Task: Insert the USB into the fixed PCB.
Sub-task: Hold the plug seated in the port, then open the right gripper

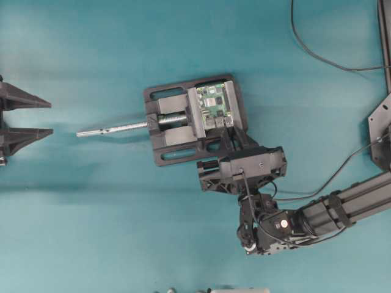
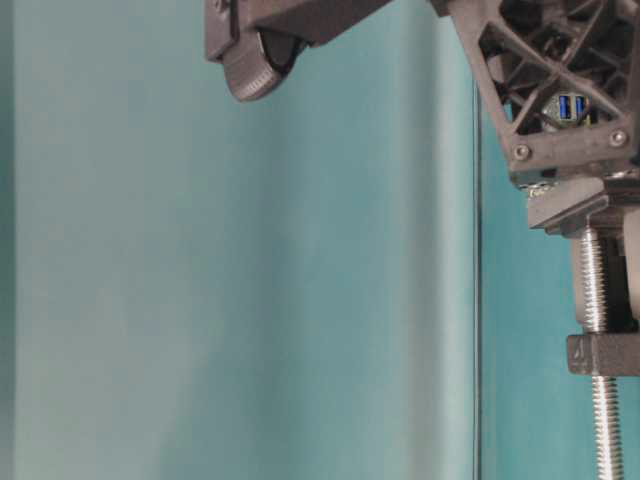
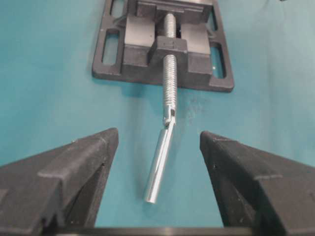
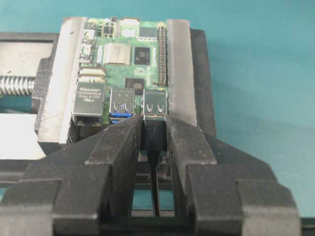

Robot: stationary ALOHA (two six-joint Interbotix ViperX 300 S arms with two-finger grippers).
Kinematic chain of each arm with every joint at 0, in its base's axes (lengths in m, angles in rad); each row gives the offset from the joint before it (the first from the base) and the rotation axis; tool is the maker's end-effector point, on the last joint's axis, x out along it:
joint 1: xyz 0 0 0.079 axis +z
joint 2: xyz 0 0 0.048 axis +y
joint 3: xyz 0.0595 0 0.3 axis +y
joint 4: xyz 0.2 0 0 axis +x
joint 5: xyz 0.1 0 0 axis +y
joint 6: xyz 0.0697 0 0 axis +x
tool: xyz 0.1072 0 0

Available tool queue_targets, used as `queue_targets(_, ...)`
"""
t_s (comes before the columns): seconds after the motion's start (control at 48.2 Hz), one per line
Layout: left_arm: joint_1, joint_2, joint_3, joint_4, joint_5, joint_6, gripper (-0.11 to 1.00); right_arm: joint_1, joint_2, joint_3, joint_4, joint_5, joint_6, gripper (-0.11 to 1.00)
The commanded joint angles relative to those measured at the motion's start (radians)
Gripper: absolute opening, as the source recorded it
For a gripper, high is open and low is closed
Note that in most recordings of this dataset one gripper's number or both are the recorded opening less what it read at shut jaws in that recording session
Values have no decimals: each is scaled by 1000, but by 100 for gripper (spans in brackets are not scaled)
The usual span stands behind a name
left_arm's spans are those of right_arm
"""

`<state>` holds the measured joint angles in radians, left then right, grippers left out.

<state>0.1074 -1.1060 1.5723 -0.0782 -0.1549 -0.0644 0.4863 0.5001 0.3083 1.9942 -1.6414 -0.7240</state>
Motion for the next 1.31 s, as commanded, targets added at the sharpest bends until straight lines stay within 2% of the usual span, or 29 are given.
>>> queue_targets(0.0,2,8,-12,3,-8,-8,83,5,-26,-14,-5,-3,3,21)
queue_targets(0.208,2,8,-12,3,-8,-8,83,5,-28,-14,-5,-3,3,22)
queue_targets(0.374,2,6,-12,3,-8,-8,83,5,-28,-14,-5,-6,3,42)
queue_targets(0.436,2,8,-12,2,-8,-8,83,5,-28,-14,-3,-6,3,46)
queue_targets(0.934,2,8,-12,3,-8,-8,83,17,-28,-29,-5,-5,-9,48)
queue_targets(1.204,2,8,-12,3,-9,-8,83,29,-44,-23,-3,-8,-29,64)
queue_targets(1.287,2,8,-12,3,-8,-8,83,34,-58,-15,-3,-11,-41,64)
